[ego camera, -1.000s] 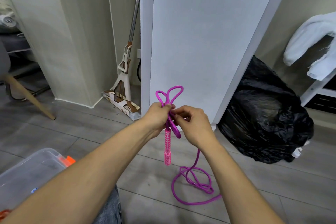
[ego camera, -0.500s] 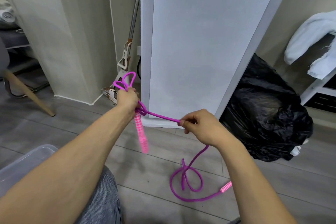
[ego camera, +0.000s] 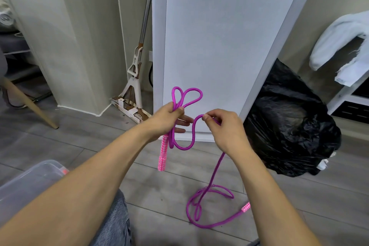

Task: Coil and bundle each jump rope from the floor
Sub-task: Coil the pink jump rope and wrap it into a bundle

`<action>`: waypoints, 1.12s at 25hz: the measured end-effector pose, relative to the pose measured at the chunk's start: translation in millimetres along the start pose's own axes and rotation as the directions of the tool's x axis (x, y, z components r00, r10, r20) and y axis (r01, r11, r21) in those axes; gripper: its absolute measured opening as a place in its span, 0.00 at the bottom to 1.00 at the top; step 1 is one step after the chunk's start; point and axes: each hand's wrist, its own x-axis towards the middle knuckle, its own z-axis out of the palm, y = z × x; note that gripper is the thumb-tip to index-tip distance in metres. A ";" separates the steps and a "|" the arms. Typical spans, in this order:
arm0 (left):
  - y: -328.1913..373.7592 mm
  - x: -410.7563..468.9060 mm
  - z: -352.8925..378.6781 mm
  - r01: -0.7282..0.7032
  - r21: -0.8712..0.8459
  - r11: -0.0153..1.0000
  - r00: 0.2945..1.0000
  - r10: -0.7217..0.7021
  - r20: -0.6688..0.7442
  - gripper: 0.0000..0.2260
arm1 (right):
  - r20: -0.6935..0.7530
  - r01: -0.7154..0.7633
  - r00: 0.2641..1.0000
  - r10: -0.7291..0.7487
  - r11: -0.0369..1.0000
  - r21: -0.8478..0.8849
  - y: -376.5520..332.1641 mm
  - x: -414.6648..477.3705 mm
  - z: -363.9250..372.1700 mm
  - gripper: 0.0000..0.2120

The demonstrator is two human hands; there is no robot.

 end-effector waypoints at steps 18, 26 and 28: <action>-16.2 21.9 -21.7 0.044 0.543 0.839 0.948 0.136 -0.286 0.10 | 0.076 -0.030 0.997 0.035 0.998 -0.063 13.0 -0.1 -5.7 0.09; -22.1 35.4 -48.5 0.115 0.014 0.993 0.783 -0.082 -0.617 0.06 | 0.076 -0.171 0.981 0.179 0.980 -0.104 20.1 5.7 -12.9 0.08; -17.5 30.6 -35.1 0.082 -0.231 0.970 0.852 -0.188 -0.489 0.06 | -0.022 -0.244 0.970 0.243 0.969 -0.035 19.5 5.8 -12.8 0.03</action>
